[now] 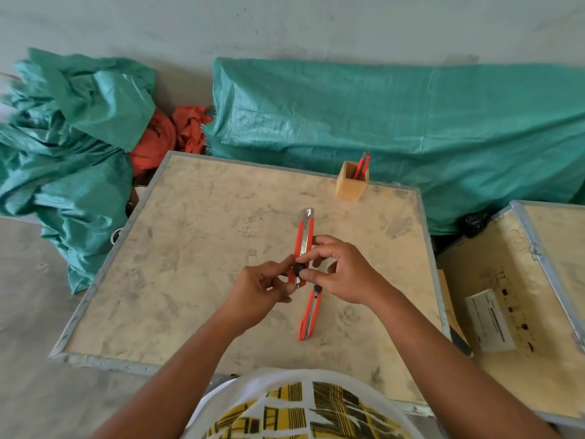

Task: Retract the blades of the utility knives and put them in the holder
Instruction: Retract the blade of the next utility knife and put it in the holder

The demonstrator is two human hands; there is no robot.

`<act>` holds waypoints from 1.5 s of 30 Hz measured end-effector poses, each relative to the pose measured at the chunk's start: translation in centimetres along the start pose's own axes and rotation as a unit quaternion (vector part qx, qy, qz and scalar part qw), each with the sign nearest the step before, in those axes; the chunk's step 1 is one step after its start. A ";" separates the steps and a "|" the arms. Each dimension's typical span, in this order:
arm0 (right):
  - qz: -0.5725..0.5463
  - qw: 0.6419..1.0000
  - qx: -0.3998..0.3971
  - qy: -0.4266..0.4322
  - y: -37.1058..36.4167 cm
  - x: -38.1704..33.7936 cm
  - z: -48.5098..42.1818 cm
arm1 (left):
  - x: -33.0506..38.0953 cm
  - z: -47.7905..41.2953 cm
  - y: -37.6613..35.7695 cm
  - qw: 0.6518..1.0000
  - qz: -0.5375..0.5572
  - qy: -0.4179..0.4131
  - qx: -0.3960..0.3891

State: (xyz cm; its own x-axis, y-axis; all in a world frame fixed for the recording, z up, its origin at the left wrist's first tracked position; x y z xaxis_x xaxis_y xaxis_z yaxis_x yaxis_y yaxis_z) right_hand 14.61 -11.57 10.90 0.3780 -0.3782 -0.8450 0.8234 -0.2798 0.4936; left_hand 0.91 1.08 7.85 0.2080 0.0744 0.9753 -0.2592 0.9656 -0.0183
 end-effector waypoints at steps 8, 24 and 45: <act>-0.006 0.999 0.036 0.029 -0.2 -0.7 -0.2 | 1.1 -0.2 1.1 0.999 -0.039 -0.015 0.003; -0.025 0.983 0.178 0.022 1.3 0.7 1.6 | 2.2 -2.8 -1.4 0.995 -0.076 -0.050 -0.046; -0.162 0.954 0.244 -0.054 16.1 8.9 -5.3 | 5.8 -21.5 -5.4 0.978 -0.187 -0.016 -0.092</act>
State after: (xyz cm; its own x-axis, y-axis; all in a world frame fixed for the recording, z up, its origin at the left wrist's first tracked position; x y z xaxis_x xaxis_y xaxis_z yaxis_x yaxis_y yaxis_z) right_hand 33.45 -14.74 10.23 0.0695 -0.2824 -0.9568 0.5840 -0.7661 0.2685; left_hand 23.83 1.70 8.89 0.2253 -0.2974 0.9278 0.0037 0.9525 0.3044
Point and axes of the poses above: each hand's wrist, its own z-axis away from the middle knuckle, its own y-axis out of the back of the hand, x = y × z, the point moved 3 cm from there along -z, towards the middle knuckle, and after that the axes turned 9 degrees about -x, right-handed, at the moved point
